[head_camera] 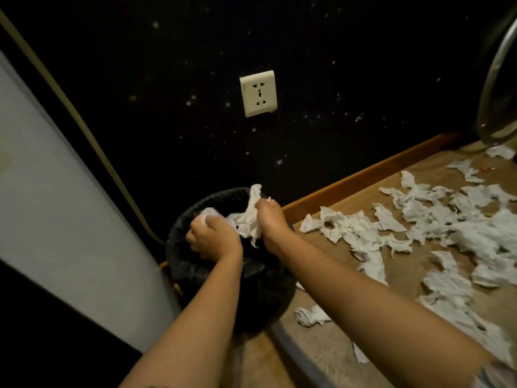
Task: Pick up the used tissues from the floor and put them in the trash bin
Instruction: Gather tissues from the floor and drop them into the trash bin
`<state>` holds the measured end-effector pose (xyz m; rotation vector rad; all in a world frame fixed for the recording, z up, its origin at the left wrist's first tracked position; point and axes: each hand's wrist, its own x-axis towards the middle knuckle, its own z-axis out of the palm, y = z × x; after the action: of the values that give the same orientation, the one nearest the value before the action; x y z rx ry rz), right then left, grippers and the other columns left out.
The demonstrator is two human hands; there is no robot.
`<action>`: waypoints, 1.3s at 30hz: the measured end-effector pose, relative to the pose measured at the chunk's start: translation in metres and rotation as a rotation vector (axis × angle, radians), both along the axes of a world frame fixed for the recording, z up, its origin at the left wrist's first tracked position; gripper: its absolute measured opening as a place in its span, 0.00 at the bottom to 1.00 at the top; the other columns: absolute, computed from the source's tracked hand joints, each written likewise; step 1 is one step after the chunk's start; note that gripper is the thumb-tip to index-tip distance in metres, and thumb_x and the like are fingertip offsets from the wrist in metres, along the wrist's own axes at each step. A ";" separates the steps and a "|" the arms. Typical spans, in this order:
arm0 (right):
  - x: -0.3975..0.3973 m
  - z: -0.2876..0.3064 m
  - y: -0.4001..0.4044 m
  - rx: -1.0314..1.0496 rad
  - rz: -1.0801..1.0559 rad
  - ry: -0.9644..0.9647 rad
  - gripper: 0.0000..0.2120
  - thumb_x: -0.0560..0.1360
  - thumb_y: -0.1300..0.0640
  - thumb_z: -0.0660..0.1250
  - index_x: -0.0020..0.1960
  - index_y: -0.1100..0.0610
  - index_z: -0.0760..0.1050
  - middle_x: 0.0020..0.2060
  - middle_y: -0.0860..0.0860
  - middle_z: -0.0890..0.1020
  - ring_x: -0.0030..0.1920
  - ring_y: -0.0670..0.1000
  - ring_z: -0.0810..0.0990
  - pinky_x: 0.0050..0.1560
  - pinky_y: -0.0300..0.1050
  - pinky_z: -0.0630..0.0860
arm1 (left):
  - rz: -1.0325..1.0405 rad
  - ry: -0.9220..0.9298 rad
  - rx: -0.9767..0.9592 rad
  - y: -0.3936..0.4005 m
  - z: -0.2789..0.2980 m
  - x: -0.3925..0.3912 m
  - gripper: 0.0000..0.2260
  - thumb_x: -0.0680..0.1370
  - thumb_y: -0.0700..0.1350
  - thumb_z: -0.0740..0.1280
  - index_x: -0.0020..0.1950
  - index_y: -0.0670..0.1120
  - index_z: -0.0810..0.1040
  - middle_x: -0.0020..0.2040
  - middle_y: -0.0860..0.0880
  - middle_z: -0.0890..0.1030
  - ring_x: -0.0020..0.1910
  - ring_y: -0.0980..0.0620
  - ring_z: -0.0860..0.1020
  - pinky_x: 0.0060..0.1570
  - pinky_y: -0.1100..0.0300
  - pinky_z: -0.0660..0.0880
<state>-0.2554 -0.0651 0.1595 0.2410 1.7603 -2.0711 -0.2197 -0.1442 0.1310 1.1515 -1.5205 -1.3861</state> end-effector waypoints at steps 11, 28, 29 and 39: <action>-0.018 0.007 0.030 -0.024 0.041 0.024 0.15 0.81 0.58 0.60 0.65 0.61 0.72 0.58 0.62 0.77 0.61 0.62 0.77 0.61 0.58 0.74 | 0.083 0.086 -0.198 0.006 0.009 -0.034 0.21 0.70 0.55 0.62 0.57 0.45 0.77 0.67 0.44 0.73 0.71 0.41 0.66 0.71 0.42 0.56; 0.019 -0.186 0.216 0.983 0.422 0.313 0.48 0.68 0.33 0.70 0.78 0.49 0.51 0.74 0.54 0.66 0.71 0.58 0.67 0.69 0.57 0.67 | -1.374 -0.197 -0.789 0.132 -0.140 -0.006 0.10 0.77 0.38 0.64 0.56 0.48 0.74 0.58 0.49 0.72 0.56 0.54 0.74 0.54 0.59 0.74; 0.023 -0.200 0.221 1.054 0.499 0.320 0.51 0.66 0.30 0.69 0.78 0.47 0.48 0.77 0.52 0.61 0.75 0.58 0.61 0.72 0.59 0.62 | -1.505 -0.300 -0.888 0.122 -0.157 -0.005 0.14 0.77 0.39 0.65 0.61 0.50 0.73 0.65 0.49 0.69 0.63 0.52 0.71 0.61 0.57 0.72; 0.039 -0.269 0.247 1.218 0.628 0.691 0.40 0.73 0.28 0.56 0.78 0.48 0.53 0.74 0.50 0.65 0.74 0.53 0.60 0.75 0.55 0.54 | -1.581 -0.777 -1.089 0.095 -0.240 0.001 0.26 0.81 0.56 0.57 0.78 0.59 0.52 0.78 0.49 0.57 0.78 0.47 0.53 0.76 0.49 0.52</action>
<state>-0.2166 0.1820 -0.1094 -0.6929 2.7934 -0.4563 -0.2183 -0.0489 -0.1088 -0.5526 -3.3760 -0.3924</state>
